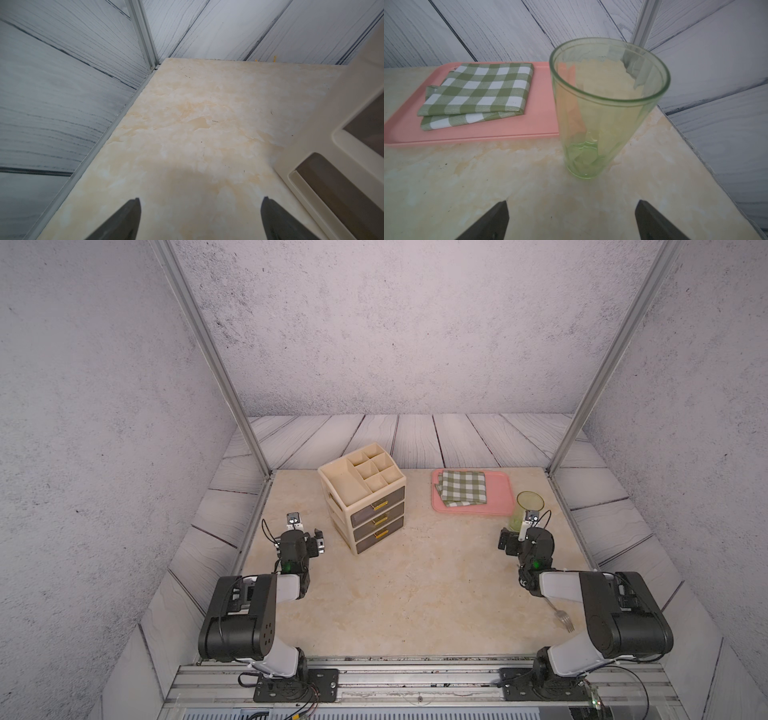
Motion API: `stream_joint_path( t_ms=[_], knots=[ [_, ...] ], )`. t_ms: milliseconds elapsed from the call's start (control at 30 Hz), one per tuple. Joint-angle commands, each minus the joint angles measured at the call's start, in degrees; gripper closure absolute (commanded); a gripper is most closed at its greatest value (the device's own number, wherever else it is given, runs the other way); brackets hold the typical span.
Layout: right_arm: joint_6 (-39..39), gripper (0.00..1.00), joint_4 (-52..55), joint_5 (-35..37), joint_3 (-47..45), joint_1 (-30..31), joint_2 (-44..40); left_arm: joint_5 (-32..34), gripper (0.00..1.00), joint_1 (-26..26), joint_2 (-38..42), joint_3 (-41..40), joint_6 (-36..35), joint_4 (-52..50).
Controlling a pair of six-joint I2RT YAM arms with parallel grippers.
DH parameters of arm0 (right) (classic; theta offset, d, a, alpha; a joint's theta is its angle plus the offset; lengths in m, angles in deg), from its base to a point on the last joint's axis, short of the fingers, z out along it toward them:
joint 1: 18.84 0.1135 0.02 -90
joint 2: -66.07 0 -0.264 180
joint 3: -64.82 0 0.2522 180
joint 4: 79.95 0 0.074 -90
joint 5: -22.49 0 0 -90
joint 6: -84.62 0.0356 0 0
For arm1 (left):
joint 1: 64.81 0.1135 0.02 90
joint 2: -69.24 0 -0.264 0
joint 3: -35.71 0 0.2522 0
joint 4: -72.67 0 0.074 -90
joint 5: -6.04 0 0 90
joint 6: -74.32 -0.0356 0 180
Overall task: Sort the rolls of trash bags by color and place them into the drawer
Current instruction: Reset both arms
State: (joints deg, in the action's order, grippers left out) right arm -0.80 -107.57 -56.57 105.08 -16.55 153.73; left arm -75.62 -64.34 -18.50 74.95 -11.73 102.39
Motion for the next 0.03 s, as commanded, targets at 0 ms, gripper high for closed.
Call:
stream_joint_path(
  t_ms=[0],
  knots=[
    [-0.8, 0.01, -0.3, -1.4, -0.1, -0.1, 0.5, 0.6, 0.04, -0.4, 0.3, 0.8, -0.5, -0.2]
  ],
)
